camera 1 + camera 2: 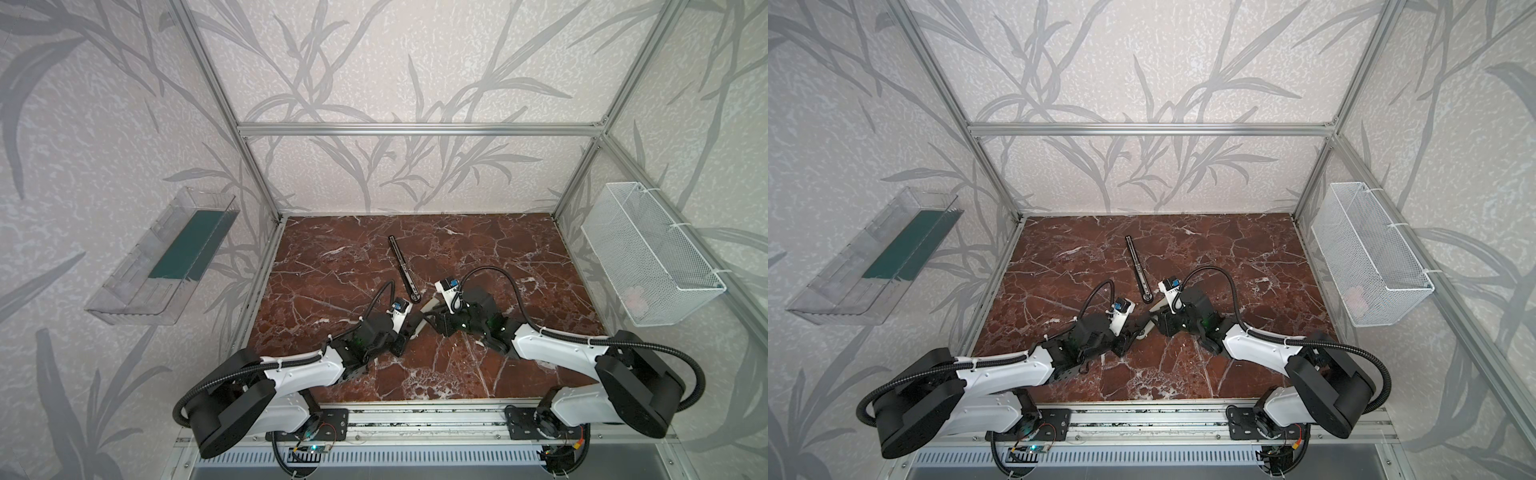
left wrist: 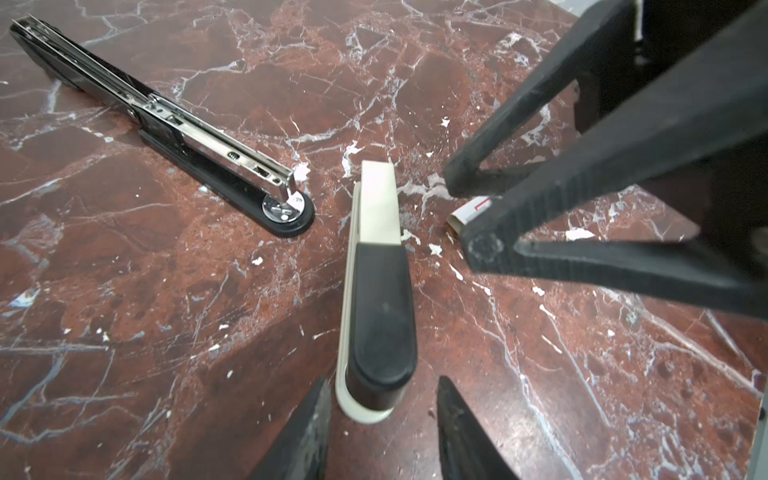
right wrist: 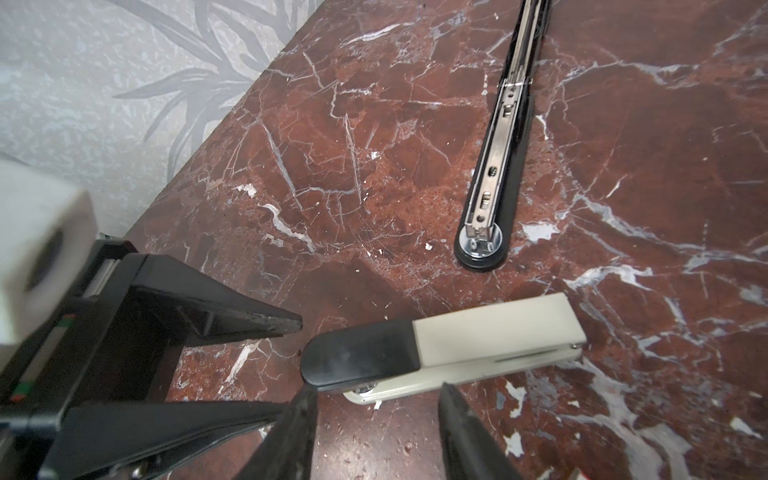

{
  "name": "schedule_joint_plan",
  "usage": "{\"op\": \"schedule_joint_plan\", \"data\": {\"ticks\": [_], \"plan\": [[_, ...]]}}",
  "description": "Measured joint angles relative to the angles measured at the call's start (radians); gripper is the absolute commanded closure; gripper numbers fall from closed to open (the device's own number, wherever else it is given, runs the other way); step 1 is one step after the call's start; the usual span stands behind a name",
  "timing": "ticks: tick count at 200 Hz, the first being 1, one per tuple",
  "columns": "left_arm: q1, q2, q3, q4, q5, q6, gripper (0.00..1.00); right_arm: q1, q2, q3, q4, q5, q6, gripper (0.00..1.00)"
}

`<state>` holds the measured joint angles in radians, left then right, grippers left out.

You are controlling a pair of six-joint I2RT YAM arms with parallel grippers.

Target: Load the staples into the stapler

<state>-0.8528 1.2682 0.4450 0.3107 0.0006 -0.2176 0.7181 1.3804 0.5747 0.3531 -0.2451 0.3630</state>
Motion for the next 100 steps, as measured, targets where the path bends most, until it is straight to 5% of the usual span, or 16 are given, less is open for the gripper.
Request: {"op": "schedule_joint_plan", "data": {"ticks": [100], "plan": [[0.052, 0.287, 0.517, -0.64, 0.089, -0.01, 0.54, -0.104, -0.107, -0.082, -0.014, -0.002, 0.011, 0.52]]}}
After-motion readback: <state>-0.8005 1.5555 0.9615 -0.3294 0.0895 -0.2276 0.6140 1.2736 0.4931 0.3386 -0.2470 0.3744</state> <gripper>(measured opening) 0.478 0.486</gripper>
